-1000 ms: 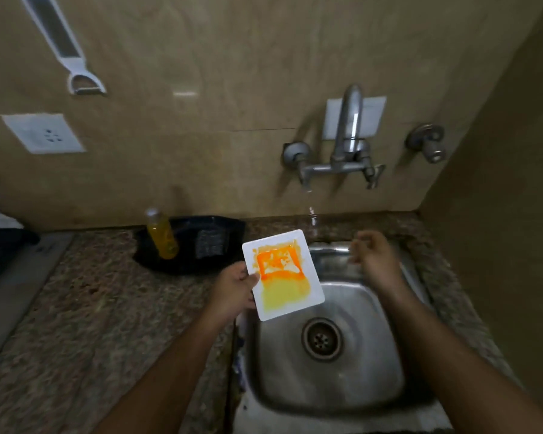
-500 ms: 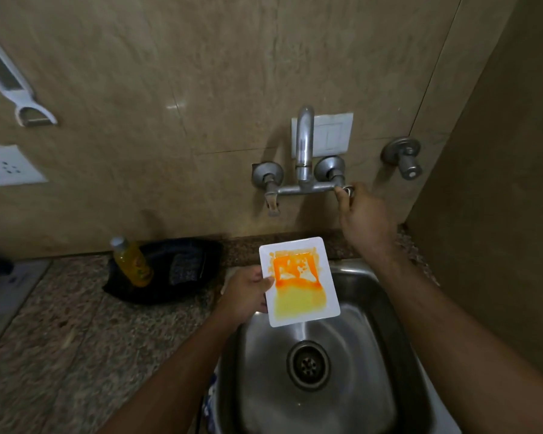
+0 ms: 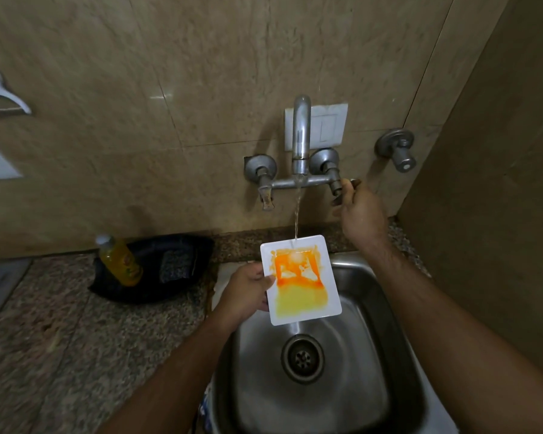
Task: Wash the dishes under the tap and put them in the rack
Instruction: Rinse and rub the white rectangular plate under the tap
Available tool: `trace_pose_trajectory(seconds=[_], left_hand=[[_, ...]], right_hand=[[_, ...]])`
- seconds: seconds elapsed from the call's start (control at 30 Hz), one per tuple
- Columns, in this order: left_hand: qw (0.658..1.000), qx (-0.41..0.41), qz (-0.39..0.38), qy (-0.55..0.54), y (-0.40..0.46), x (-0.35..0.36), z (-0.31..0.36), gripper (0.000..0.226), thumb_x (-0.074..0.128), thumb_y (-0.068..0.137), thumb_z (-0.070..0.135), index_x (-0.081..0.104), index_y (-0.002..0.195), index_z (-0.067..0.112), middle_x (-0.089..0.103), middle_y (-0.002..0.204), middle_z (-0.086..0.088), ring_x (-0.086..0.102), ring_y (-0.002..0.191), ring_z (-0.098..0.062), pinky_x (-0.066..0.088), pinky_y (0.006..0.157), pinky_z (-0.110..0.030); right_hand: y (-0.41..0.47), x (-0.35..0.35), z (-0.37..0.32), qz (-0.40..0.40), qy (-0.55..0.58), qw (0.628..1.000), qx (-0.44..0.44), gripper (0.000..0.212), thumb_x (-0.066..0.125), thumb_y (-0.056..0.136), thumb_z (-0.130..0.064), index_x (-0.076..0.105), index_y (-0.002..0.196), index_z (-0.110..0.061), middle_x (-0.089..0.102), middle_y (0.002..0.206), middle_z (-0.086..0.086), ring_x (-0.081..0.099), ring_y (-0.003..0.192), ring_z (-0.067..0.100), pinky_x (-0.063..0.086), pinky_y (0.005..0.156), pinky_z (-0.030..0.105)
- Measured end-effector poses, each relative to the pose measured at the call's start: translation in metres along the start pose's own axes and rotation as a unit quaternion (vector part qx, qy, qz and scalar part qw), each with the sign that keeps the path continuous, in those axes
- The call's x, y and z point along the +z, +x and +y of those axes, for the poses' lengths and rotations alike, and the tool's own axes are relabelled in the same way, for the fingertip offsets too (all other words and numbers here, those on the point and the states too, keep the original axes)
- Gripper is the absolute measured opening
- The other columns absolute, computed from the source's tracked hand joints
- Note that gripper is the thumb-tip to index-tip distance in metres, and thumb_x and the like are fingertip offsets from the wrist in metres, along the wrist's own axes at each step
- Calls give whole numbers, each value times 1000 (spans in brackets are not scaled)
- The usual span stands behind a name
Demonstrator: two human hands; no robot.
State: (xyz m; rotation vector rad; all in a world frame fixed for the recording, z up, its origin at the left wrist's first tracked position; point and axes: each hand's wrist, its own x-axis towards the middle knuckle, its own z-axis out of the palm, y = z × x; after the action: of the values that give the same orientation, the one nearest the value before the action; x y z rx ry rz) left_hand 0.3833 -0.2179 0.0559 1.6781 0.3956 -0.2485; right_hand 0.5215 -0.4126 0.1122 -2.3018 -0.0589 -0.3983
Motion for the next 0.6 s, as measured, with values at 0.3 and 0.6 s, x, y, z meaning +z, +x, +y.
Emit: trace_pose_trajectory(seconds=[0.3,0.6], left_hand=[[1000,-4,4,15,6,0,0,20,50,100,8,66,113,7,74,98,-13,73,72,-22,58,55,-31],[1000,1,-10,29,24,12,9,19,44,103,9,62,100,4,66,85,-17,63,63,-20,54,54,-29]], right_hand=[[-19,-6,1,-60,191,976,80,28,38,104,-42,60,97,-26,71,88,1,69,82,20,56,75,41],[-74,1,39,-183,140,966,119,18,58,95,-6,68,109,-12,70,102,0,65,97,17,51,77,23]])
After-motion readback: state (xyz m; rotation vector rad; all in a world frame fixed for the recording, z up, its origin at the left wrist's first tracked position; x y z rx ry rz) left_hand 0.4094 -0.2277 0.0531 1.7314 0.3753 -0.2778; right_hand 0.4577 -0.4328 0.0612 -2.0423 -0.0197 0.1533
